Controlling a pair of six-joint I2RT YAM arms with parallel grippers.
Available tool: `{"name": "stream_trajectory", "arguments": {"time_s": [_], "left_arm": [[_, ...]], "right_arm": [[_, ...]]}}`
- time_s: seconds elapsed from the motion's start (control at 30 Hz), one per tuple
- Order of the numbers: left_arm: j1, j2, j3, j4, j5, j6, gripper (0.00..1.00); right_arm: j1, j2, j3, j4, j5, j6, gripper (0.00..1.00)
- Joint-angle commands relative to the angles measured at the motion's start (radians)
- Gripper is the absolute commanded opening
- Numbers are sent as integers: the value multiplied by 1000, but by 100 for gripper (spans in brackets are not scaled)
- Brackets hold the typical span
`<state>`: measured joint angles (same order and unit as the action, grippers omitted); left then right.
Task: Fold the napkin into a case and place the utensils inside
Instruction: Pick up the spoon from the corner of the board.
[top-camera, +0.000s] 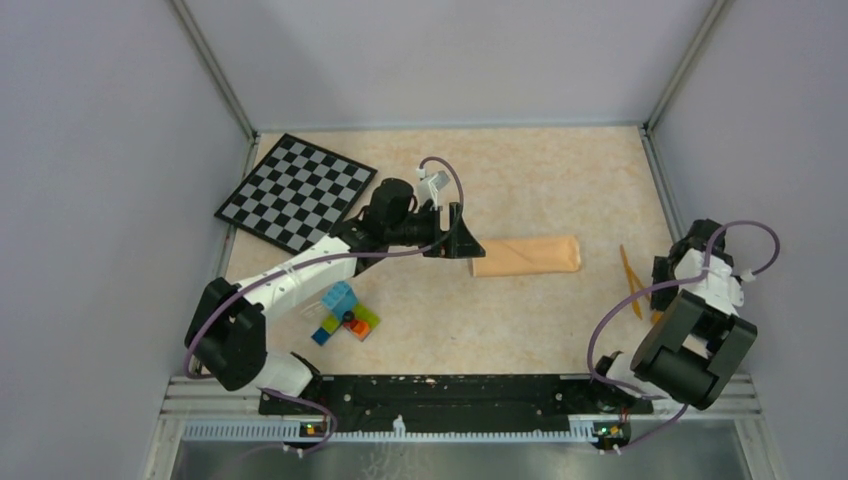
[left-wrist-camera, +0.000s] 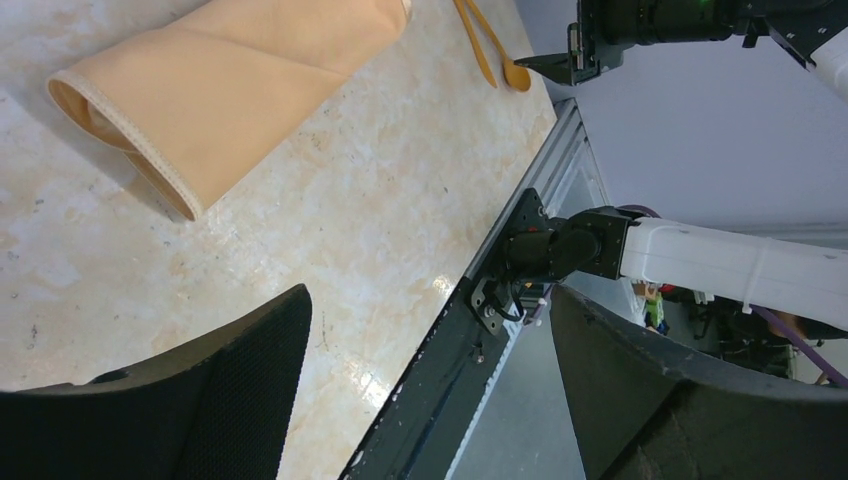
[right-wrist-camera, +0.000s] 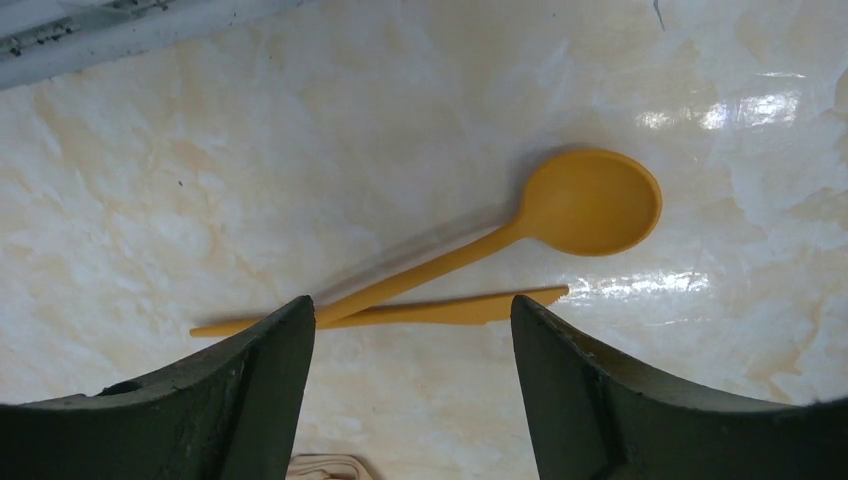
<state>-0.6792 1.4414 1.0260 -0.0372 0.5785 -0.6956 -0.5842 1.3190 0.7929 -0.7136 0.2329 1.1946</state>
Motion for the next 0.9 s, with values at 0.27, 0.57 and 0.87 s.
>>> {"name": "stream_trajectory", "arguments": {"time_s": [0.27,0.57,0.87], "left_arm": [[-10,9,33,-15,-7,32,93],[-10,20,34,-19,-7,55,93],[-5,83,40,28,-32,80,94]], "right_arm": [[-60,97,-56,134,-23,89,60],[-61,187,-40,160,-29,110,28],[-38,163,39,237,-38,-8,0]]}}
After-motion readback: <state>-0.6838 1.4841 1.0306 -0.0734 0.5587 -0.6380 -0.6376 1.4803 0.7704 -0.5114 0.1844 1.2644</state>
